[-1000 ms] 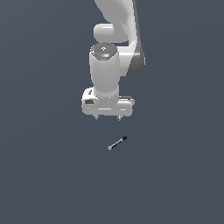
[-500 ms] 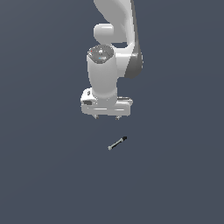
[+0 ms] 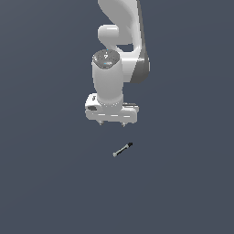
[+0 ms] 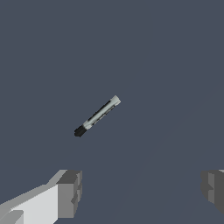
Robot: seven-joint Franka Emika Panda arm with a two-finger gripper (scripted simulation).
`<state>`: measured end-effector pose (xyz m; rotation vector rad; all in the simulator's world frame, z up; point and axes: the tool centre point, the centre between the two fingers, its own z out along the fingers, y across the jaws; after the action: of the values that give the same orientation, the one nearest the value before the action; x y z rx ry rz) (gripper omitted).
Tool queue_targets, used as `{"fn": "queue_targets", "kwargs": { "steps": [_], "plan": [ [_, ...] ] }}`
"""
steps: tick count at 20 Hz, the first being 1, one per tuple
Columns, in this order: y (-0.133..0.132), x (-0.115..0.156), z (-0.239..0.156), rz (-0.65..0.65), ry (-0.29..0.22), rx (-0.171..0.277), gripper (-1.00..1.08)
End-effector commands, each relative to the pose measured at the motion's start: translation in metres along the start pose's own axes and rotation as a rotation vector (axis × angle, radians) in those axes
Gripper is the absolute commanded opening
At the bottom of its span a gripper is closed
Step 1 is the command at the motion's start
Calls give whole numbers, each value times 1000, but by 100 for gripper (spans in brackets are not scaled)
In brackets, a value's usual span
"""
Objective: Pick up the object and move it to a goal position.
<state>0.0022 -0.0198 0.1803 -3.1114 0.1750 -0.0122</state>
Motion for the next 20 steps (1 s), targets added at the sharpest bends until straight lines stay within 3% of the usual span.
{"fn": "queue_targets", "kwargs": {
  "steps": [1,20],
  "plan": [
    [-2,1,4,27,-1,0,100],
    [-28,22,60,437,-5,-6,100]
  ]
}}
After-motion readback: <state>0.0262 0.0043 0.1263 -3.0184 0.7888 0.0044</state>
